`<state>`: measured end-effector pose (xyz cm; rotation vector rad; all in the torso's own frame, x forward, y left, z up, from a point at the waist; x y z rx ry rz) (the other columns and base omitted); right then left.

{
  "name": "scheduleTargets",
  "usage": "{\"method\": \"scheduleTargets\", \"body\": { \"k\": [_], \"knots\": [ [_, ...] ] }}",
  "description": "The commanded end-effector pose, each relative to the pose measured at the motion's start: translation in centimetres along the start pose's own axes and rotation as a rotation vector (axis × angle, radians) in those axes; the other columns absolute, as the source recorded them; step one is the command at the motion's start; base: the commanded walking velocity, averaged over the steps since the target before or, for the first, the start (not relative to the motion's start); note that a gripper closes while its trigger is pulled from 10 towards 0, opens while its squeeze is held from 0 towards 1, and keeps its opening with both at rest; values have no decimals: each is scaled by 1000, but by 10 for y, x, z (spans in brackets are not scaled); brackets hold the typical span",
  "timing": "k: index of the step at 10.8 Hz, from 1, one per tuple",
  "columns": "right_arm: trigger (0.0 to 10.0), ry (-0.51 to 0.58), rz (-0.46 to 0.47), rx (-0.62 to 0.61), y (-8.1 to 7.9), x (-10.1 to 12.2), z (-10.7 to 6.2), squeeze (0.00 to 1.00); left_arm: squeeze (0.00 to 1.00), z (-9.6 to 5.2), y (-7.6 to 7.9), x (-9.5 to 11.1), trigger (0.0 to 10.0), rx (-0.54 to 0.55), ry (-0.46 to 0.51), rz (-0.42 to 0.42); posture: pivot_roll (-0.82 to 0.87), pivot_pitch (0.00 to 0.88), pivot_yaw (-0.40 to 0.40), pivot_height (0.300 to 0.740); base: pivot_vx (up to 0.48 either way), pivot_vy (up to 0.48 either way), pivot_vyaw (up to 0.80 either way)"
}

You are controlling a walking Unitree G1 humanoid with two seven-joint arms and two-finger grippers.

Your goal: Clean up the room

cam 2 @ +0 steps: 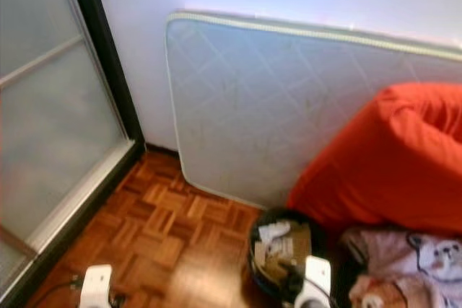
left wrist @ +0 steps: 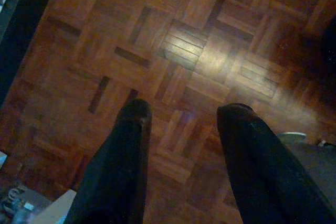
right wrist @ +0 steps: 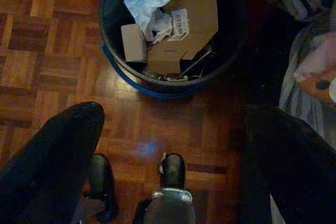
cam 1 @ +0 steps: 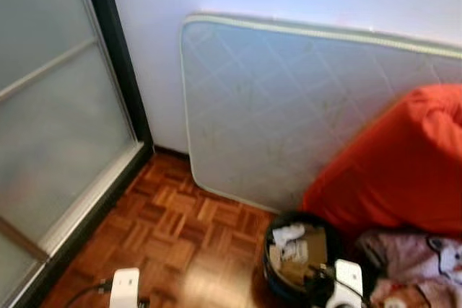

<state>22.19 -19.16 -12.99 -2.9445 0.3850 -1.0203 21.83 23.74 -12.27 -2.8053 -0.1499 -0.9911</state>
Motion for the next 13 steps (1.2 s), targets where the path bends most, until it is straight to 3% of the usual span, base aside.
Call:
{"method": "scheduleTargets", "body": {
  "k": [1,2,13],
  "knots": [
    [10000,-8,6,-7,3,-2,0,0,0,0,3,-5,10000,-11,-23,21,166,19,-18,740,0,0,0],
    [10000,-8,5,-5,2,-2,0,0,0,0,4,-5,10000,-11,-23,22,168,15,-16,740,0,0,0],
    [10000,-7,44,-15,-1,-3,0,0,0,0,-2,-3,10000,-22,-18,52,156,27,12,740,0,0,-788]
  ]
}}
Point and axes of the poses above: a point about 5 cm out from each wrist's last joint towards the gripper, its own z axis pointing out of the wrist towards the gripper, its own x axis along the axis of the wrist's last joint, y = z × x, the point moved 6 cm from there along z, pointing out of the wrist towards the gripper
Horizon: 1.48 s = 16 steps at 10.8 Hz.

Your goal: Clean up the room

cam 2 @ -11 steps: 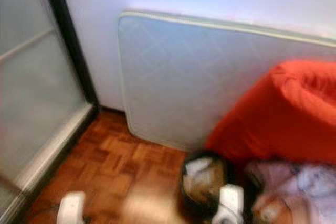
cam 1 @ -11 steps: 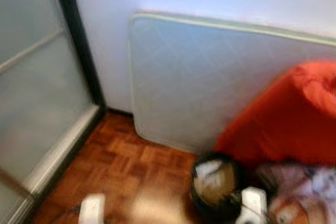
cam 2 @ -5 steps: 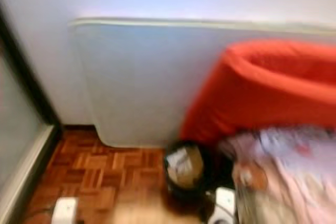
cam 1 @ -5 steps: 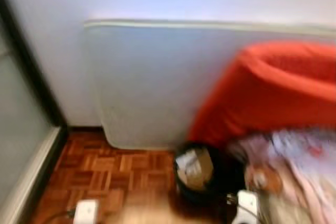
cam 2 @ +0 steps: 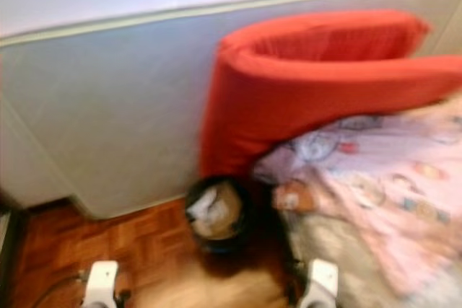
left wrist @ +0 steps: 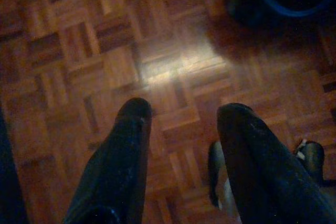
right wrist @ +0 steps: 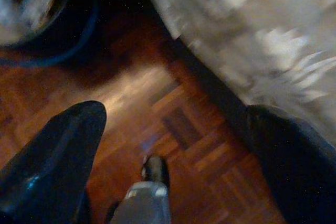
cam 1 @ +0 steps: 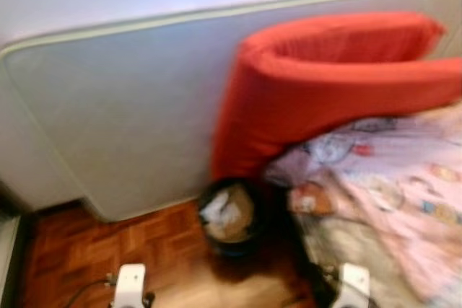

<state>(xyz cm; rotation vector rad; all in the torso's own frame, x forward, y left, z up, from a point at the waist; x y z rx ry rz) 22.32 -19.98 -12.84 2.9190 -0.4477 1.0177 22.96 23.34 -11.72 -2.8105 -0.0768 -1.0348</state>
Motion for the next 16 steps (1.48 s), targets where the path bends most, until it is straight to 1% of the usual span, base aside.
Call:
{"method": "scheduleTargets", "body": {
  "k": [1,4,5,7,8,9,10,11,12,13,14,15,16],
  "knots": [
    [10000,-13,10,16,-9,-7,-1,0,0,-3,-7,-14,10000,12,-46,15,155,28,13,740,0,0,-788],
    [10000,8,7,11,-4,0,0,0,0,-1,-4,-9,10000,6,-35,18,140,34,2,740,0,0,-788],
    [10000,28,1,20,-6,8,1,0,0,0,-1,-5,10000,2,-27,17,139,35,0,740,0,0,-788],
    [10000,52,-15,17,-4,17,2,0,0,1,3,0,10000,-1,-16,4,142,33,-10,740,0,0,-788],
    [10000,60,-21,1,4,20,2,0,0,1,6,1,10000,-4,-15,0,135,28,-12,740,0,0,-788],
    [10000,64,-28,-8,7,22,2,0,0,1,8,1,10000,-9,-14,1,141,18,-16,740,0,0,-788],
    [10000,106,-46,-1,5,32,2,0,0,1,9,1,10000,-9,-12,-4,150,9,-19,740,0,0,-644],
    [10000,149,-73,4,1,43,2,0,0,1,8,1,10000,-8,-12,-5,153,3,-19,740,0,0,0],
    [10000,268,-113,26,-7,75,1,0,0,1,6,1,10000,-3,-9,-8,149,1,-16,740,0,0,0],
    [10000,410,-153,52,-14,111,-5,0,0,0,1,-1,10000,1,-13,-6,144,0,-10,740,0,0,0],
    [10000,521,-168,69,-18,140,-12,0,0,-1,-2,-5,10000,4,-20,2,137,0,-13,740,0,0,0],
    [10000,575,-171,74,-19,152,-17,0,0,-1,-2,-6,10000,5,-24,4,139,0,-18,740,0,0,0],
    [10000,674,-181,63,-16,167,-26,0,0,-2,-2,-9,10000,9,-29,2,148,0,-27,740,0,0,0]
  ]
}}
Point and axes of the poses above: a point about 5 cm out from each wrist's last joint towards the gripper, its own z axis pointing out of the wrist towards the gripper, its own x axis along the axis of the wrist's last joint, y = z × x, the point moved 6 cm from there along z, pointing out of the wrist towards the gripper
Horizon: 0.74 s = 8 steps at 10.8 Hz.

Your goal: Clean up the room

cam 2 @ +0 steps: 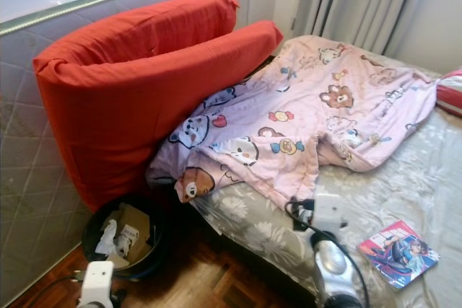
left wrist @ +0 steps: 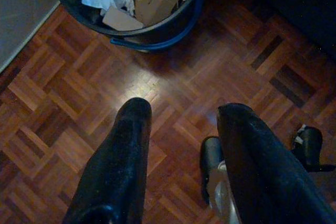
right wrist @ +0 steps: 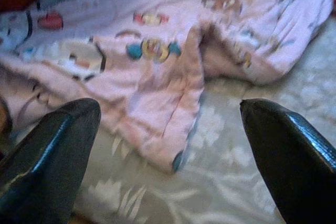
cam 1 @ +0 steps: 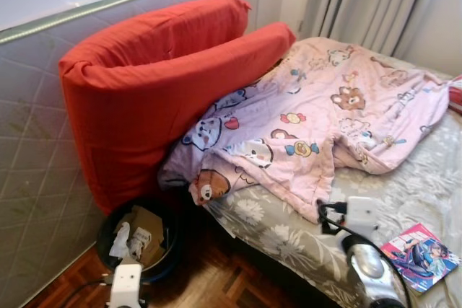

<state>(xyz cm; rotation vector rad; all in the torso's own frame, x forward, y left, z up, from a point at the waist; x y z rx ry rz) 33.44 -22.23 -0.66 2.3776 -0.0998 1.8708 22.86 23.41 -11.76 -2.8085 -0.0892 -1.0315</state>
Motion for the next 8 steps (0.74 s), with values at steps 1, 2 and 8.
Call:
{"method": "scheduleTargets", "body": {
  "k": [1,2,8],
  "knots": [
    [10000,38,-34,-12,6,5,-2,0,0,-2,-2,-10,10000,7,-30,2,158,0,-33,740,0,0,0],
    [10000,78,-28,-37,13,4,-11,0,0,-3,-2,-14,10000,18,-35,-15,172,0,-57,740,0,0,0],
    [10000,235,-55,-39,8,12,-51,0,0,-9,-13,-36,10000,55,-75,-53,193,0,-123,740,0,0,0]
  ]
}}
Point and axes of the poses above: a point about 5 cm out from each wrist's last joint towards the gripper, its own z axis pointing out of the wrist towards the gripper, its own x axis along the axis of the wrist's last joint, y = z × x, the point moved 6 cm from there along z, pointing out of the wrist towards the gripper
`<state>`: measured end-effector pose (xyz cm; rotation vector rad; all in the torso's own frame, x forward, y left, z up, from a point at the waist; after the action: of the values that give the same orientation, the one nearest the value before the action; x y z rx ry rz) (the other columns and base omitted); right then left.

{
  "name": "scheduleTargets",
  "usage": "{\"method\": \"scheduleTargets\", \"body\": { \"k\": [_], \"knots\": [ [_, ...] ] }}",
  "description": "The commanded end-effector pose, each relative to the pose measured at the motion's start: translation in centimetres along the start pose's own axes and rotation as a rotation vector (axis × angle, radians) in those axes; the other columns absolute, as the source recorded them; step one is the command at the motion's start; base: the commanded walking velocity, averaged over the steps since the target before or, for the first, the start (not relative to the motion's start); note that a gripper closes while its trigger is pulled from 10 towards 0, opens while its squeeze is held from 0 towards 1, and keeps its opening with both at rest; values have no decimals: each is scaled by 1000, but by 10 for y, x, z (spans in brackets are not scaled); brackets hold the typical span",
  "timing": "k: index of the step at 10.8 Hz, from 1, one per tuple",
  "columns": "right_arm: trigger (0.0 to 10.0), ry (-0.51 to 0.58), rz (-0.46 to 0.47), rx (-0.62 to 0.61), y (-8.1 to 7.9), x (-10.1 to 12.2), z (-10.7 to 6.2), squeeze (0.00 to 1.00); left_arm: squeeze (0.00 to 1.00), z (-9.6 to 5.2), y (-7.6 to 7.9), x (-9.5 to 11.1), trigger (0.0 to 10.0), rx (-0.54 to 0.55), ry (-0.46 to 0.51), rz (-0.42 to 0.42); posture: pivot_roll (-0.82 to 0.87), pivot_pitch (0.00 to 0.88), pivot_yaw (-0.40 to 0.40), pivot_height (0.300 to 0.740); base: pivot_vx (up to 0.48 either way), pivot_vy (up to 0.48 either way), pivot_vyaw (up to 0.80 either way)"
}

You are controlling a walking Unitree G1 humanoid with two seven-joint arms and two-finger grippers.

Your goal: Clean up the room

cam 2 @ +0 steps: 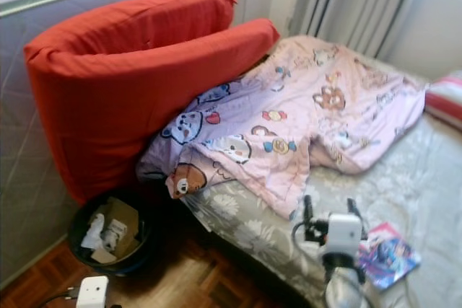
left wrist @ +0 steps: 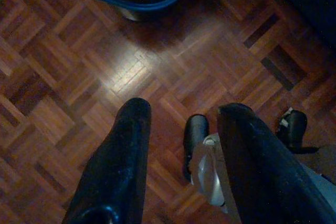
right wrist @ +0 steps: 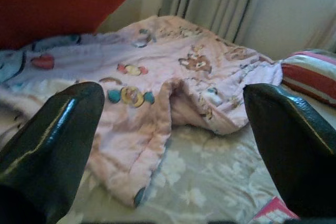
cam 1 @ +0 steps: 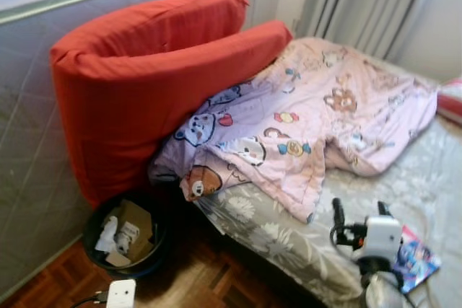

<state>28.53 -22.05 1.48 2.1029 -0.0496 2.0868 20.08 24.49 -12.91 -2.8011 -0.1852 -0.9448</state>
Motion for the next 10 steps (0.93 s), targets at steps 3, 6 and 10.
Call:
{"method": "scheduleTargets", "body": {
  "k": [3,6,10],
  "knots": [
    [10000,-496,-104,-282,96,-95,-68,0,0,0,-3,1,10000,10,-1,-20,196,0,-81,740,0,0,0],
    [10000,-811,51,-436,118,-140,-123,0,0,4,-11,19,10000,13,31,27,159,0,3,740,0,0,0],
    [10000,-1020,136,-165,24,-169,-133,0,0,6,-1,37,10000,-19,68,53,130,4,26,740,0,0,0]
  ]
}}
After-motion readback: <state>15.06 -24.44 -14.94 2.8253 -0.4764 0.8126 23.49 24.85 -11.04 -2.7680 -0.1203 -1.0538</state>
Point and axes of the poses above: a point about 5 cm out from each wrist's last joint towards the gripper, its own z axis pointing out of the wrist towards the gripper, its own x axis along the axis of the wrist's last joint, y = z × x, the point moved 6 cm from there along z, pointing out of the wrist towards the gripper
